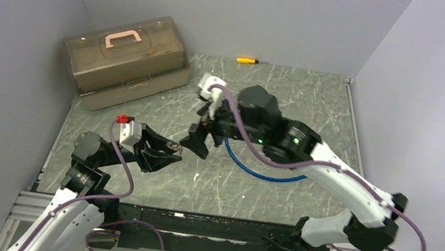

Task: Unlock with the key

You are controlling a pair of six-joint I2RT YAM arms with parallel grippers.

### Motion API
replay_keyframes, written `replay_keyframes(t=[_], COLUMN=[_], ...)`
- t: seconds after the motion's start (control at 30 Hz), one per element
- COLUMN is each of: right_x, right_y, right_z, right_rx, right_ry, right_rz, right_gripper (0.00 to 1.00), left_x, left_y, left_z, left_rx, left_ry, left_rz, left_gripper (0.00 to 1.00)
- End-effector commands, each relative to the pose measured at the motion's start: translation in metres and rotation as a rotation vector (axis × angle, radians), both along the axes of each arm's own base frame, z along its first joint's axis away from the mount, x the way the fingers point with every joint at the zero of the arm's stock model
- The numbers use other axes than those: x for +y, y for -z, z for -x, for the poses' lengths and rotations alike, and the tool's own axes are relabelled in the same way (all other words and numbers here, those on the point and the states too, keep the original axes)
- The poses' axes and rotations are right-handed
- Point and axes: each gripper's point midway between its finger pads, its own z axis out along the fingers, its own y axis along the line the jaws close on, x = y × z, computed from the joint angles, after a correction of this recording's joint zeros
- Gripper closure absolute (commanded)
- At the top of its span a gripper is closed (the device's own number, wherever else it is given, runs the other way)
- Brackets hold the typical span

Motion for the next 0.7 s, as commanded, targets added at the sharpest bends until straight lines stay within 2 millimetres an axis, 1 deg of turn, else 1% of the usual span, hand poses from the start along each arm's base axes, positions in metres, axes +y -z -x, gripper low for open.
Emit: replay_keyframes(t=[0.0, 0.07, 0.13, 0.23, 0.3, 0.33, 0.43, 0.57, 0.67], right_x=[-0.031, -0.039, -0.036, -0.025, -0.02, -0.018, -0.017, -0.014, -0.011], right_y=[-0.087, -0.087, -0.079, -0.075, -0.075, -0.076, -0.077, -0.077, -0.078], right_z=[-0.013, -0.006, 0.004, 0.02, 0.022, 0.021, 0.018, 0.021, 0.027], right_rx=[-0.162, -0.159, -0.132, -0.103, -0.066, -0.035, 0.045, 0.056, 0.055], right_ry=[0.161, 0.145, 0.076, -0.039, -0.086, -0.103, -0.16, -0.204, -0.26], right_rz=[-0.382, -0.415, -0.418, -0.43, -0.435, -0.441, -0.469, -0.48, -0.49], right_gripper=[0.0, 0.0, 0.01, 0.12, 0.21, 0.23, 0.22, 0.21, 0.3], left_x=[0.006, 0.006, 0.006, 0.005, 0.006, 0.006, 0.009, 0.011, 0.012], left_y=[-0.032, -0.038, -0.041, -0.043, -0.045, -0.045, -0.048, -0.052, -0.054], left_z=[-0.003, -0.001, 0.0, 0.002, 0.002, 0.002, 0.001, 0.0, 0.0], left_rx=[-0.004, -0.003, 0.002, 0.013, 0.021, 0.026, 0.038, 0.038, 0.042], left_ry=[-0.048, -0.041, -0.03, -0.022, -0.026, -0.028, -0.044, -0.056, -0.06], left_rz=[0.128, 0.149, 0.159, 0.162, 0.168, 0.172, 0.187, 0.204, 0.213], left_gripper=[1.0, 1.0, 1.0, 1.0, 1.0, 1.0, 1.0, 1.0, 1.0])
